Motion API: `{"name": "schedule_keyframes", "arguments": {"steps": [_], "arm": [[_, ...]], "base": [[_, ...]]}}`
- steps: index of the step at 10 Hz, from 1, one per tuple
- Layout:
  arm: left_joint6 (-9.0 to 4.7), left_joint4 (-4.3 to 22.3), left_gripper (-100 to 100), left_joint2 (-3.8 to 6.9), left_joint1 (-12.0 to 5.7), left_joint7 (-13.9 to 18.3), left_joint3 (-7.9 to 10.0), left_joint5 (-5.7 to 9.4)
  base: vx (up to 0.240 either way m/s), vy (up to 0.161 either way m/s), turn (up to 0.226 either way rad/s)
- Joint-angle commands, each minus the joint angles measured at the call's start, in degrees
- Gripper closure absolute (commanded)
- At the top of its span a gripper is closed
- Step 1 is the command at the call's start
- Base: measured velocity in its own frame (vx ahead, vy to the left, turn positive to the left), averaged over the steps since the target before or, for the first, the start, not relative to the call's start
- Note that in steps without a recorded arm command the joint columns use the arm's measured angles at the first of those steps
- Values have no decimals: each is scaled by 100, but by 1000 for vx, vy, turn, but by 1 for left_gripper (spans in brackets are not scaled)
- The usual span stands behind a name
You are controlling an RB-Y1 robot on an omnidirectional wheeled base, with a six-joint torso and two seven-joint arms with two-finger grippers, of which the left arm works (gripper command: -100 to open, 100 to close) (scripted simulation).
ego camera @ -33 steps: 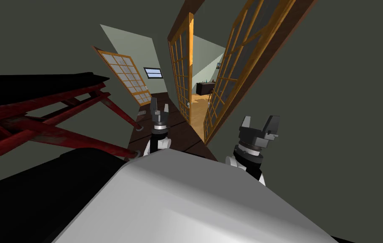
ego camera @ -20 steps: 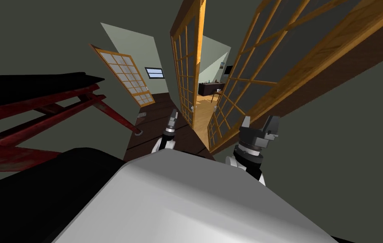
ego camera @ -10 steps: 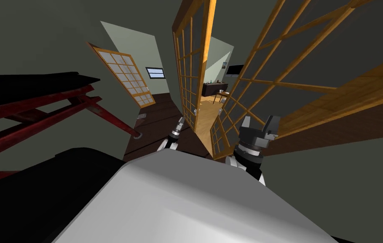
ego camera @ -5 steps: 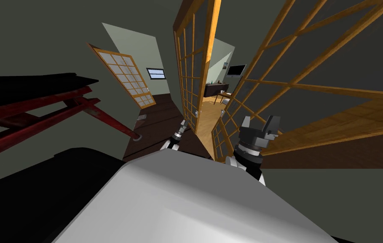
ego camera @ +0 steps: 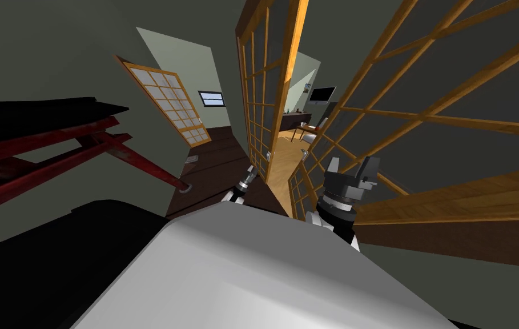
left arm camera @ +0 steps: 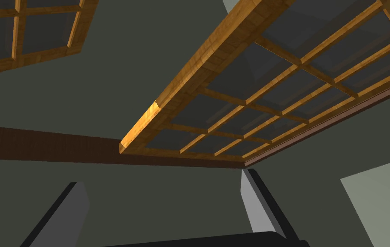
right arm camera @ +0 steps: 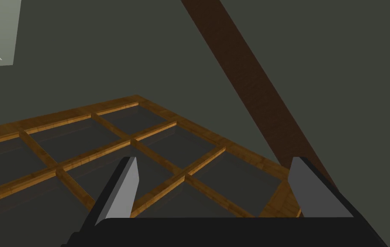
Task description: Push the door open
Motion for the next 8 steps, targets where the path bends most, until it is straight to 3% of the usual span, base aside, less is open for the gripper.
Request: {"name": "schedule_keyframes", "arguments": {"steps": [1,8], "arm": [[-29,174,-100,16,-60,-156,-49,-61],[-200,906,-100,23,-215,-812,-294,-333]], "base": [[100,51,6],[98,62,10]]}}
